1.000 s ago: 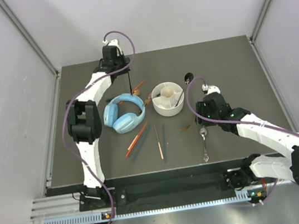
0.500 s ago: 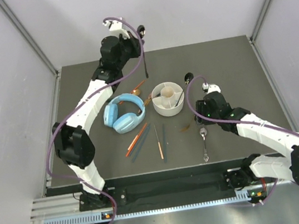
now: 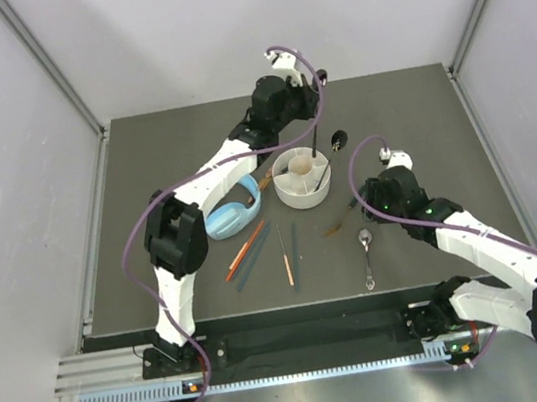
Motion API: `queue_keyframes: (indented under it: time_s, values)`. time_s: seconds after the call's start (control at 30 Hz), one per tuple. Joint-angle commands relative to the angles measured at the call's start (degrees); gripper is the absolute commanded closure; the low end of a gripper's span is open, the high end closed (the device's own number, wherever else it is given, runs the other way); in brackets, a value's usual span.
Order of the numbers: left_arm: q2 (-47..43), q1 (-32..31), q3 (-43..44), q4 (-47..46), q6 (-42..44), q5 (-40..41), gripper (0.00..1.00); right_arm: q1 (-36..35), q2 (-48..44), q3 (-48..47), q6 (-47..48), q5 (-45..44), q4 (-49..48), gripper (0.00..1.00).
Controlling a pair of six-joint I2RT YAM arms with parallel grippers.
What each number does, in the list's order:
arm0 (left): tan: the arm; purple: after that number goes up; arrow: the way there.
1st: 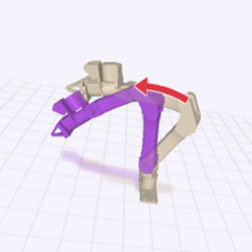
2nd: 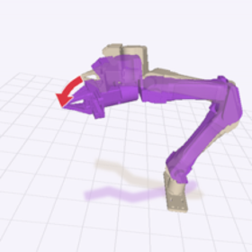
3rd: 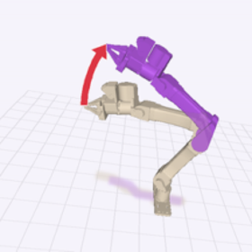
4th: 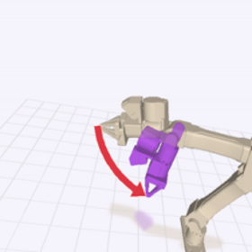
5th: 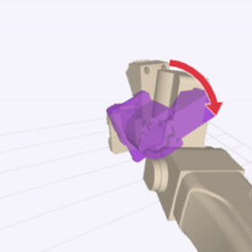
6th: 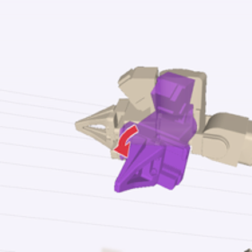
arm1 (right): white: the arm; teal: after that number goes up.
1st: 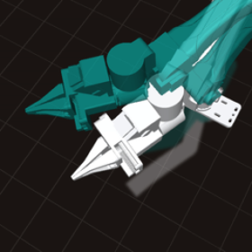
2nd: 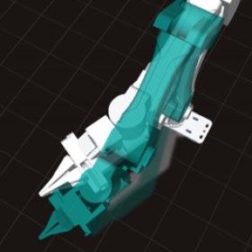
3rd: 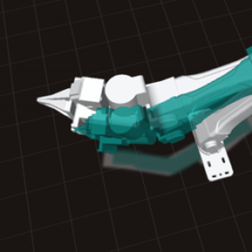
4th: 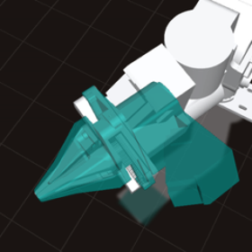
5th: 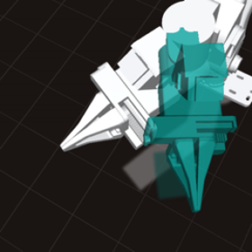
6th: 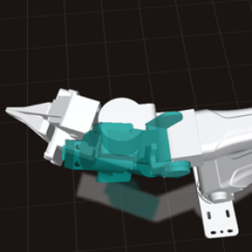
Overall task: Sort the eating utensils into containers
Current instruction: Place the spoon in the container.
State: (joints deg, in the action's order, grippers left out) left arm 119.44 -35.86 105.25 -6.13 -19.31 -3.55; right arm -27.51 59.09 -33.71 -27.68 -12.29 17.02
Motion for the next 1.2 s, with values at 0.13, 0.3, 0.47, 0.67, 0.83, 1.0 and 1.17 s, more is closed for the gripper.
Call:
queue_keyframes:
  time_s: [0.13, 0.3, 0.47, 0.67, 0.83, 1.0, 1.17]
  values:
    - [-4.1, -3.7, -0.8, -4.4, 3.4, 2.8, 1.00, 1.8, -1.3, -0.1, -0.9, -1.2, -0.5, 0.50]
    - [-6.8, -5.0, -9.1, -8.7, 3.6, 3.0, 1.00, 1.9, -1.5, -0.1, -0.6, -1.2, -0.8, 0.50]
    - [-6.1, -5.7, -13.3, -10.4, 4.2, 3.0, 1.00, 2.0, -1.4, -0.1, -0.4, -1.2, -0.9, 0.50]
    - [-7.4, -7.4, -18.1, -12.8, 5.7, 6.5, 1.00, 2.1, -1.7, 0.2, -0.4, -1.2, -1.1, 0.50]
    - [-8.6, -8.1, -21.6, -12.9, 6.8, 7.3, 1.00, 2.1, -1.4, 0.3, -0.2, -1.2, -1.4, 0.50]
    - [-10.4, -8.5, -23.9, -12.0, 7.6, 8.6, 1.00, 2.1, -0.9, 0.3, -0.4, -0.8, -2.0, 0.50]
    - [-10.7, -8.5, -23.3, -10.6, 8.7, 10.1, 0.84, 2.2, -0.2, 0.3, -0.4, -0.3, -2.2, 0.50]
